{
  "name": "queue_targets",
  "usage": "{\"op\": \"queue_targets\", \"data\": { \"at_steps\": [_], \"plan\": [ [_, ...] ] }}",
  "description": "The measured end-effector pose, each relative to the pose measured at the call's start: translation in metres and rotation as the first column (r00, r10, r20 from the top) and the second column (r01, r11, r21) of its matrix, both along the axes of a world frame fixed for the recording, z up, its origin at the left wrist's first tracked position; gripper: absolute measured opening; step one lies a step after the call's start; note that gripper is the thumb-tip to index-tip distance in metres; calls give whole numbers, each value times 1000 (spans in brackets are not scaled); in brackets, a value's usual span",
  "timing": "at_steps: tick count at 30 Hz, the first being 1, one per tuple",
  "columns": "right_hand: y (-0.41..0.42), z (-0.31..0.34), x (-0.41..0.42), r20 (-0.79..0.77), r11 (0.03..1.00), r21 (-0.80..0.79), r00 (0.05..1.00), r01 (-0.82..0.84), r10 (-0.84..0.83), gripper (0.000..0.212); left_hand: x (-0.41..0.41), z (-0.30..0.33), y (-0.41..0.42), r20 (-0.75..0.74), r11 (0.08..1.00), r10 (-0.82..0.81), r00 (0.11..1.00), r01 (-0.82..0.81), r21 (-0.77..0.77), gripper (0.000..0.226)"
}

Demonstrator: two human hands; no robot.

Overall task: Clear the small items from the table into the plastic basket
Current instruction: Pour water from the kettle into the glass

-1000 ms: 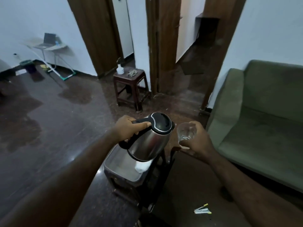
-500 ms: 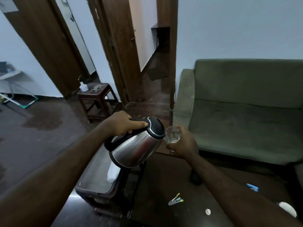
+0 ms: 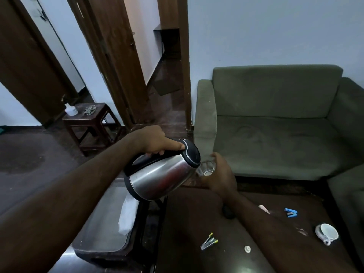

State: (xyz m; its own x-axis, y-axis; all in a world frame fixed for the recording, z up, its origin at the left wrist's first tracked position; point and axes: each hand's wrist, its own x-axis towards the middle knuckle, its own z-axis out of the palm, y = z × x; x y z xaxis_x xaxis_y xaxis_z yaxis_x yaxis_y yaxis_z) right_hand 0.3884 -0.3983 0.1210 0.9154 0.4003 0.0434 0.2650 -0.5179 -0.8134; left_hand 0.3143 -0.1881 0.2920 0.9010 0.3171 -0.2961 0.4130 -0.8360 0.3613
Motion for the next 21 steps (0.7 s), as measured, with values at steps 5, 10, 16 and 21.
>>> {"op": "queue_targets", "data": {
  "at_steps": [5,10,16,21],
  "plan": [
    [18,5,-7,-20,999,-5,999,31,-31,96,9,10,18,-33,999,-43,999,43,19,64],
    [32,10,-19,-18,998,11,998,64,-64,93,15,19,31,-59,997,-79,995,79,-3,63],
    [33,18,-25,-25,997,16,997,77,-77,90,22,29,28,-91,995,-96,991,97,14,64],
    [26,24,-20,-14,999,0,999,46,-46,89,29,38,20,-140,995,-95,986,97,3,64]
  ]
}}
